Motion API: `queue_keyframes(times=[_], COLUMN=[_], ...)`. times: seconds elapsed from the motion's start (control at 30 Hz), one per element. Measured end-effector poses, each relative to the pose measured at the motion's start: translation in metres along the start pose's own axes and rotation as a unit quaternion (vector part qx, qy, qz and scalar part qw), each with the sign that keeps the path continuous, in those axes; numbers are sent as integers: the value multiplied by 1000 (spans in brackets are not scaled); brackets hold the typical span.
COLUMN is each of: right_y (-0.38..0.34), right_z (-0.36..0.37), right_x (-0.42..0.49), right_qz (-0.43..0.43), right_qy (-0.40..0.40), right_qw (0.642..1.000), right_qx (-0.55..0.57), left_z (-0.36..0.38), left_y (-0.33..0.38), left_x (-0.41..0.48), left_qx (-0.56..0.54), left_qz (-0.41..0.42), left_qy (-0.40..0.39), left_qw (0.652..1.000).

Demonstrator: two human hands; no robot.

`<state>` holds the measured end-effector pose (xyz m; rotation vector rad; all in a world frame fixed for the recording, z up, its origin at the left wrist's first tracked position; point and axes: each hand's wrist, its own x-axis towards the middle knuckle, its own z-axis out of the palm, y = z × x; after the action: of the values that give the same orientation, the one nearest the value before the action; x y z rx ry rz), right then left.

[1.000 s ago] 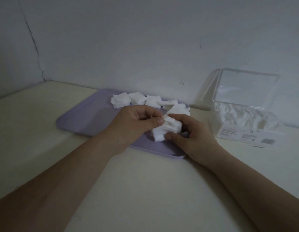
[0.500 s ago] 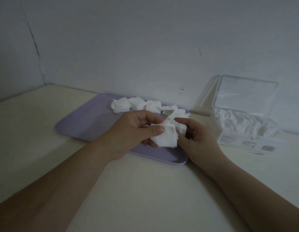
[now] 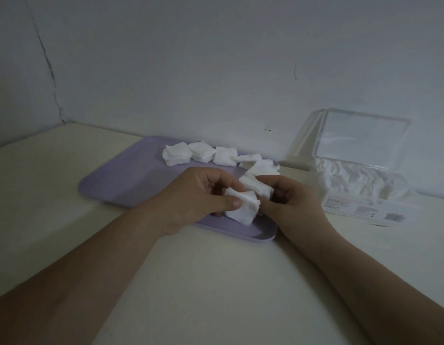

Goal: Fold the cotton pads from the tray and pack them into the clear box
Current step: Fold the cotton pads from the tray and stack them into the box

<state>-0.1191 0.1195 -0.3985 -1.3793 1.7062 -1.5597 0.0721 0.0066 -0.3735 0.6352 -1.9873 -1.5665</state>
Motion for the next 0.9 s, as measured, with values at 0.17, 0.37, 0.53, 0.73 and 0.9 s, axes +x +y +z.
queue_keyframes(times=[0.17, 0.37, 0.53, 0.73, 0.9], right_y=[1, -1, -1, 0, -2], right_z=[2, 2, 8, 6, 7], right_x=[1, 1, 1, 1, 1], right_qz=[-10, 35, 23, 12, 10], right_qy=[-38, -58, -6, 10, 19], right_qw=[999, 988, 992, 995, 994], right_qx=[-8, 136, 122, 102, 104], left_z=[2, 5, 6, 5, 4], left_y=[-1, -2, -5, -8, -4], left_x=[0, -1, 0, 3, 1], left_qx=[-11, 13, 37, -13, -51], left_qz=[4, 26, 49, 38, 19], left_qy=[17, 61, 86, 122, 101], left_qw=[1000, 998, 994, 992, 993])
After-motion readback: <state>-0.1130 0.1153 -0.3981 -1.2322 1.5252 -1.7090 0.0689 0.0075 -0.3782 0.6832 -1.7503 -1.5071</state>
